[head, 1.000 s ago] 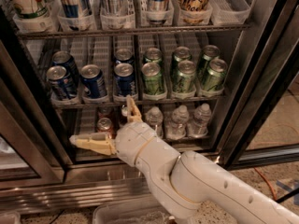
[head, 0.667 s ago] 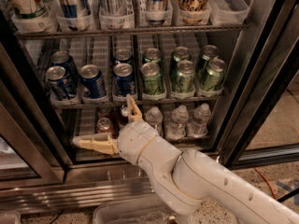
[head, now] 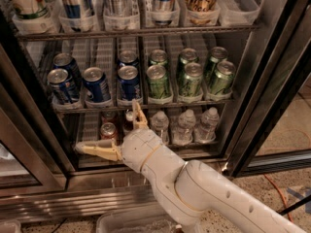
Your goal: Pick pepsi can from middle shelf of fridge
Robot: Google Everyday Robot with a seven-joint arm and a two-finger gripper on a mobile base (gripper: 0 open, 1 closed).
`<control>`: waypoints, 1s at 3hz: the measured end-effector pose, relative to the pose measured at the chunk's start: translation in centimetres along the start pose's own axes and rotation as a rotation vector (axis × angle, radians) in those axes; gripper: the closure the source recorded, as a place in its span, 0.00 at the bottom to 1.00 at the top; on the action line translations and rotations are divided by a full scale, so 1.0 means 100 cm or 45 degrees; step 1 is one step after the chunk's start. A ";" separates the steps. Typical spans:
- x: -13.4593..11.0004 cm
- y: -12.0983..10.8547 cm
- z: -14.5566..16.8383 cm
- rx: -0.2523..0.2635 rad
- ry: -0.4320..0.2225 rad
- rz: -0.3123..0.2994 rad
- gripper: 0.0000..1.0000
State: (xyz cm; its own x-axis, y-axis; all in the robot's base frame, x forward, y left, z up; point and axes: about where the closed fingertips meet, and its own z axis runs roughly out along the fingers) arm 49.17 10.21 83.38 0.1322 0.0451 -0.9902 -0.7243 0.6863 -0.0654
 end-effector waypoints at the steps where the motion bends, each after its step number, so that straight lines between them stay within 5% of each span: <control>1: 0.003 -0.010 -0.007 0.066 -0.010 -0.015 0.00; 3: 0.007 -0.025 -0.016 0.127 0.015 -0.046 0.00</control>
Offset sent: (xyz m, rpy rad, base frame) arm 0.0076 -0.0398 -0.0051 -0.0178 -0.0280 -0.1489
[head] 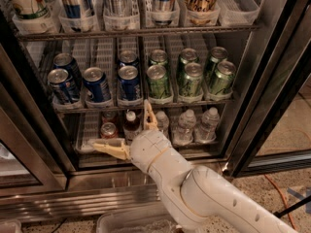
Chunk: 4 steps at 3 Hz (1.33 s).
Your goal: Pick pepsi can from middle shelf of fridge
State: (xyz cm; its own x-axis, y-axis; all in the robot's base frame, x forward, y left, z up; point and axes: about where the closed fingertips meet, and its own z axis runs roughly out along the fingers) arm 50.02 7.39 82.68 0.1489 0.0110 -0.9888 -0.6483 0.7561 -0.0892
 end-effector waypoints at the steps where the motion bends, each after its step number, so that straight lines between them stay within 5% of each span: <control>1: 0.011 -0.012 0.009 -0.033 0.037 0.022 0.00; 2: 0.011 -0.012 0.009 -0.033 0.037 0.022 0.00; 3: 0.011 -0.012 0.009 -0.033 0.037 0.022 0.20; 4: 0.011 -0.012 0.009 -0.034 0.037 0.022 0.25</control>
Offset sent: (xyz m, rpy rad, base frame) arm 0.0256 -0.0074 -0.0123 -0.0136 0.0488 0.0362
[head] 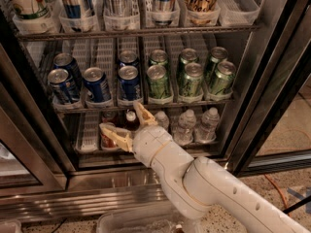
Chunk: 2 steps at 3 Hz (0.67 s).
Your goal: Pick pepsi can from middle shelf of fridge
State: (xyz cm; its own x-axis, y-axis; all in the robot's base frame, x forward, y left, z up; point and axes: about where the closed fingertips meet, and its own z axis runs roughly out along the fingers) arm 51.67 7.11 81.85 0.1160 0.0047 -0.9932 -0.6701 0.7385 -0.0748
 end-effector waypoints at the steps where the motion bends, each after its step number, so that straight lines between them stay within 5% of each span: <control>1: 0.000 0.000 0.000 0.000 0.000 0.000 0.28; 2: 0.000 0.000 0.002 -0.003 0.001 -0.008 0.34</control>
Offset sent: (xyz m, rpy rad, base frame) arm 0.0050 0.0045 -0.0004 -0.0194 -0.0132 0.0018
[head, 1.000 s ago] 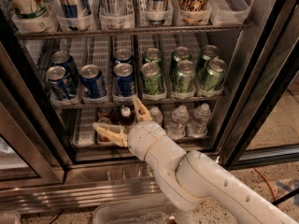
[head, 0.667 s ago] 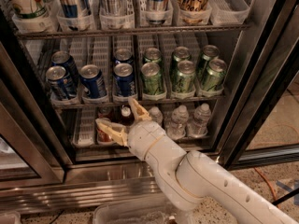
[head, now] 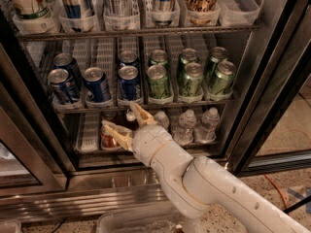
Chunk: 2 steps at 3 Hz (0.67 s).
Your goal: Pick pepsi can from middle shelf of fridge
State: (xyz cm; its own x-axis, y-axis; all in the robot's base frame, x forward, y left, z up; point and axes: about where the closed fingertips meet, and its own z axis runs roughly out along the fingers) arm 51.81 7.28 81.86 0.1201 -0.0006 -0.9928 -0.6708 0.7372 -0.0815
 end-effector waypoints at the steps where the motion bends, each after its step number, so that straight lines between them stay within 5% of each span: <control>1: -0.001 -0.001 0.007 0.010 0.006 -0.030 0.31; 2: -0.002 0.000 0.018 0.020 0.016 -0.057 0.29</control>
Offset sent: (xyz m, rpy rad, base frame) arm 0.0226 0.0202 0.0034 -0.0646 -0.0291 -0.0349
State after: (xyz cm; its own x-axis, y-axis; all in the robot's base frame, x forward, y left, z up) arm 53.11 8.46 82.17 0.1404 -0.0424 -0.9892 -0.6534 0.7467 -0.1247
